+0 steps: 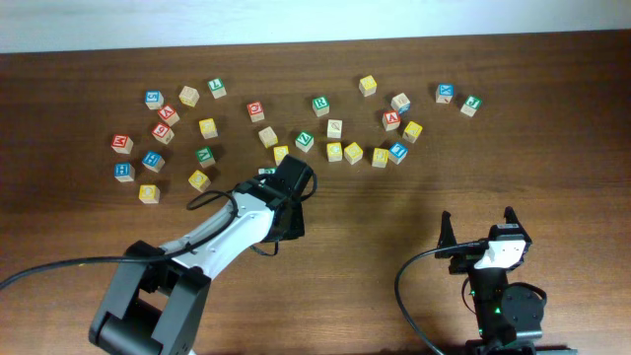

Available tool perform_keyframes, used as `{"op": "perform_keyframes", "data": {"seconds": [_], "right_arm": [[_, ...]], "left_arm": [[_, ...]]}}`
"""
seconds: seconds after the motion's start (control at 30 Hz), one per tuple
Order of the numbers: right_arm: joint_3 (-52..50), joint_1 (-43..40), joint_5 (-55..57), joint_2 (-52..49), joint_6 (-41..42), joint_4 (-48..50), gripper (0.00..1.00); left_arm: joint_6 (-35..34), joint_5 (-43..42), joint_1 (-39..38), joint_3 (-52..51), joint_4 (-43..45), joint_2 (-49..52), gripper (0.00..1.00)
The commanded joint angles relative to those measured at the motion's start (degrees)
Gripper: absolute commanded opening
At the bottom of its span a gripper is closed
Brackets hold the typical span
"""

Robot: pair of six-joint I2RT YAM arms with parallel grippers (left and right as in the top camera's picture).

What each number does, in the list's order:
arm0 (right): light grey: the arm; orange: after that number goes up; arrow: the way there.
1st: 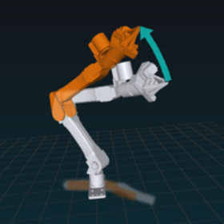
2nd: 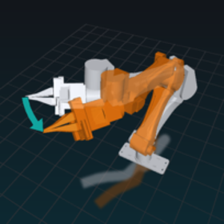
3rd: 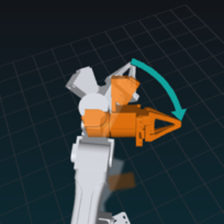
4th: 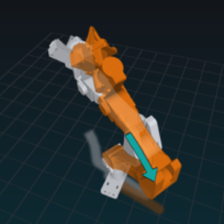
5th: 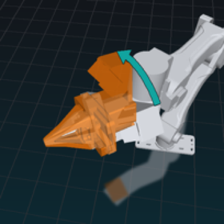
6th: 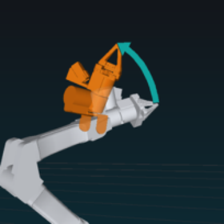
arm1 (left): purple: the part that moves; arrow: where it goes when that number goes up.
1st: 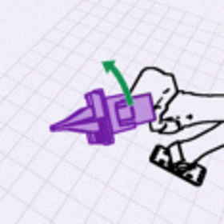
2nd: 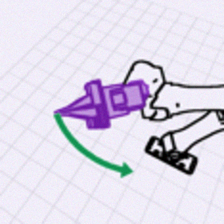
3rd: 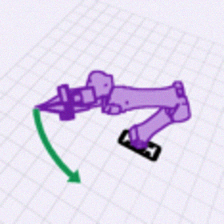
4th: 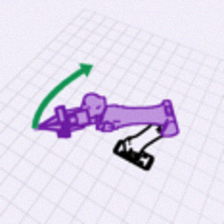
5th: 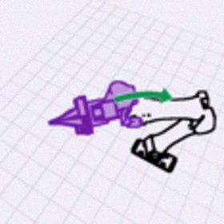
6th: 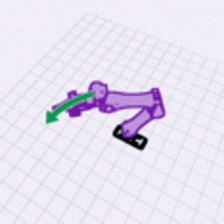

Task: Spell out ICRA
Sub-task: 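Carry the I block toward the table center and lower it, then open the left gripper and raise it away from the I block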

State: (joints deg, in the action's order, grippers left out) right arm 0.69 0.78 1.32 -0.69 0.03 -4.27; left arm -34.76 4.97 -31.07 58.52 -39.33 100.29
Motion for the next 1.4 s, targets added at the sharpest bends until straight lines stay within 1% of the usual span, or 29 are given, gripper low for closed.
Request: {"op": "perform_keyframes", "data": {"seconds": [0.0,0.07,0.1,0.17,0.27,0.37,0.57,0.63,0.73,0.87,0.93,1.0,1.07,1.1,1.13,1.2,1.27,1.37], "right_arm": [[-0.37,-0.52,0.66,0.33,0.44,-0.26,0.98],[-0.37,-0.52,0.66,0.33,0.44,-0.28,0.98],[-0.37,-0.52,0.66,0.33,0.44,-0.28,0.98],[-0.37,-0.52,0.66,0.33,0.44,-0.28,0.98],[-0.37,-0.52,0.66,0.33,0.44,-0.28,0.98],[-0.37,-0.52,0.66,0.33,0.44,-0.28,0.98],[-0.37,-0.52,0.66,0.33,0.44,-0.28,0.98],[-0.37,-0.52,0.66,0.33,0.44,-0.28,0.98],[-0.37,-0.52,0.66,0.33,0.44,-0.28,0.98],[-0.37,-0.52,0.66,0.33,0.44,-0.28,0.98],[-0.37,-0.52,0.66,0.33,0.44,-0.28,0.98],[-0.37,-0.52,0.66,0.33,0.44,-0.28,0.98],[-0.37,-0.52,0.66,0.33,0.44,-0.28,0.98],[-0.37,-0.52,0.66,0.33,0.44,-0.28,0.98],[-0.37,-0.52,0.66,0.33,0.44,-0.28,0.98],[-0.37,-0.52,0.66,0.33,0.44,-0.26,0.98],[-0.37,-0.52,0.66,0.33,0.44,-0.28,0.98],[-0.37,-0.52,0.66,0.33,0.44,-0.28,0.98]], "left_arm": [[-0.39,0.87,-0.17,-0.55,0.22,-0.24,0.34],[-0.39,0.90,-0.17,-0.55,0.28,-0.24,0.35],[-0.39,0.90,-0.17,-0.55,0.28,-0.24,0.33],[-0.39,0.87,-0.17,-0.55,0.28,-0.24,0.25],[-0.24,1.05,-0.17,-0.55,0.33,-0.24,0.26],[2.71,1.05,-0.17,-0.55,1.38,-0.24,0.25],[2.69,0.44,-0.17,-0.55,1.20,-0.24,0.27],[2.71,0.46,-0.17,-0.55,1.16,-0.24,0.37],[2.69,0.46,-0.17,-0.52,1.16,-0.26,0.45],[2.71,0.44,-0.17,0.33,0.61,-0.74,0.51],[2.73,0.48,-0.11,2.91,-1.73,-2.34,0.53],[2.75,0.85,0.92,6.95,-5.16,-4.68,0.58],[2.73,0.85,3.32,12.04,-9.51,-7.28,0.60],[2.73,0.79,5.20,15.08,-11.89,-8.92,0.66],[2.75,0.46,7.37,17.84,-13.62,-10.45,0.68],[2.75,0.46,11.04,20.52,-14.60,-12.55,0.75],[2.73,0.46,16.24,20.90,-14.73,-14.29,0.99],[2.73,0.50,21.29,20.85,-17.03,-13.99,0.99]]}}
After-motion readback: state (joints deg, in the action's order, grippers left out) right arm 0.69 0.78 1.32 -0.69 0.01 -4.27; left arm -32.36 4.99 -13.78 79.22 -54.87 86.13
